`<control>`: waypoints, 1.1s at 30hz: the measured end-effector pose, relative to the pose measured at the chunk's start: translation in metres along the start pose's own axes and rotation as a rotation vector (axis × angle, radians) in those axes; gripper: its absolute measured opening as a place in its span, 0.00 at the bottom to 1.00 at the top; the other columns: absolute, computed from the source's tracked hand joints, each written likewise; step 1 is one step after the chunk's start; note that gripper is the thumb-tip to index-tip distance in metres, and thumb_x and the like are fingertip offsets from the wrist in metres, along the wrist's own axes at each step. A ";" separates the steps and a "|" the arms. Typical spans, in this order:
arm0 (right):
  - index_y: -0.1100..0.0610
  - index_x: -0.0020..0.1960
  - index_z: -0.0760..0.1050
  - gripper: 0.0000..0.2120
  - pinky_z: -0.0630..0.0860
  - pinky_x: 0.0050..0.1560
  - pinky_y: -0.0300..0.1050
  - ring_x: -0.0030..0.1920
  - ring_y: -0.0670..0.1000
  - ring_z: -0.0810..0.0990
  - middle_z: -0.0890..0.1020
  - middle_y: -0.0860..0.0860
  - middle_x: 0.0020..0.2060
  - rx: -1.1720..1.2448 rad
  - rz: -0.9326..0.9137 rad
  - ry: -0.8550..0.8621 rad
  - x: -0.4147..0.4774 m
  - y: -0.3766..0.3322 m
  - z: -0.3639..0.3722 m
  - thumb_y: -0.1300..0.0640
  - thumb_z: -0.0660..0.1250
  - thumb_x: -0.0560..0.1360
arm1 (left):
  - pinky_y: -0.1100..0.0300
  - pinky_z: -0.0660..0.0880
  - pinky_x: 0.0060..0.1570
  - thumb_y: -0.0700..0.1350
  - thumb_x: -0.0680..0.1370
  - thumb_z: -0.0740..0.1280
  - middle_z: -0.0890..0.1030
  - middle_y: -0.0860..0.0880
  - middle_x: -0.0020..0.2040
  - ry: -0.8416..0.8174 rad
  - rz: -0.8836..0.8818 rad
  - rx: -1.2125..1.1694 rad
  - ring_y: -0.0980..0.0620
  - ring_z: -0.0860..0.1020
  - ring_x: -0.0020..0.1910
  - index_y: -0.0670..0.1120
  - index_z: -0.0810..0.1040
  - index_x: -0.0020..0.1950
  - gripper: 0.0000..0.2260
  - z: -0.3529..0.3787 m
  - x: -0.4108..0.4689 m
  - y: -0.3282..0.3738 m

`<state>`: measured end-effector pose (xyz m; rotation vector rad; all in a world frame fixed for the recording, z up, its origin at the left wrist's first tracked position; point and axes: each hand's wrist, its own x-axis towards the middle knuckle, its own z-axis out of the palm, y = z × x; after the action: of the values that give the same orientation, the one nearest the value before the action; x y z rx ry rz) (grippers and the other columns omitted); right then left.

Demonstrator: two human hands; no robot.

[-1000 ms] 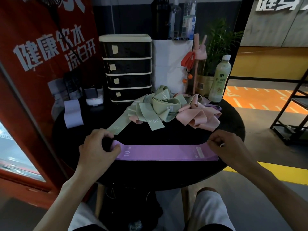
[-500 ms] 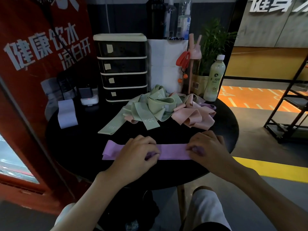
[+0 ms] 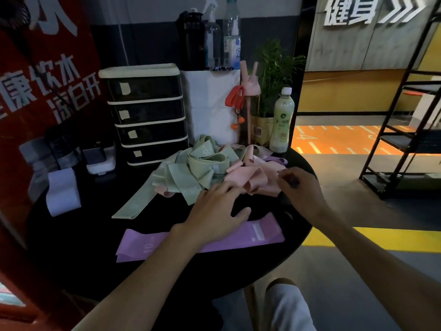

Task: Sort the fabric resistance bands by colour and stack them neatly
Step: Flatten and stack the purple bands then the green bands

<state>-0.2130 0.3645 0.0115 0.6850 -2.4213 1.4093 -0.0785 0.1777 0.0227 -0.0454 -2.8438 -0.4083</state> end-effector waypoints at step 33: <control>0.60 0.43 0.78 0.05 0.67 0.39 0.39 0.37 0.45 0.73 0.78 0.50 0.38 -0.245 -0.228 -0.057 0.111 -0.009 -0.022 0.65 0.64 0.76 | 0.55 0.59 0.64 0.62 0.80 0.60 0.71 0.59 0.69 -0.012 -0.055 0.008 0.57 0.65 0.69 0.57 0.77 0.65 0.18 0.027 0.017 -0.002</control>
<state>-0.3039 0.3504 0.0780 0.9144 -2.4117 0.9996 -0.1020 0.1833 0.0018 0.0325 -2.8632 -0.4100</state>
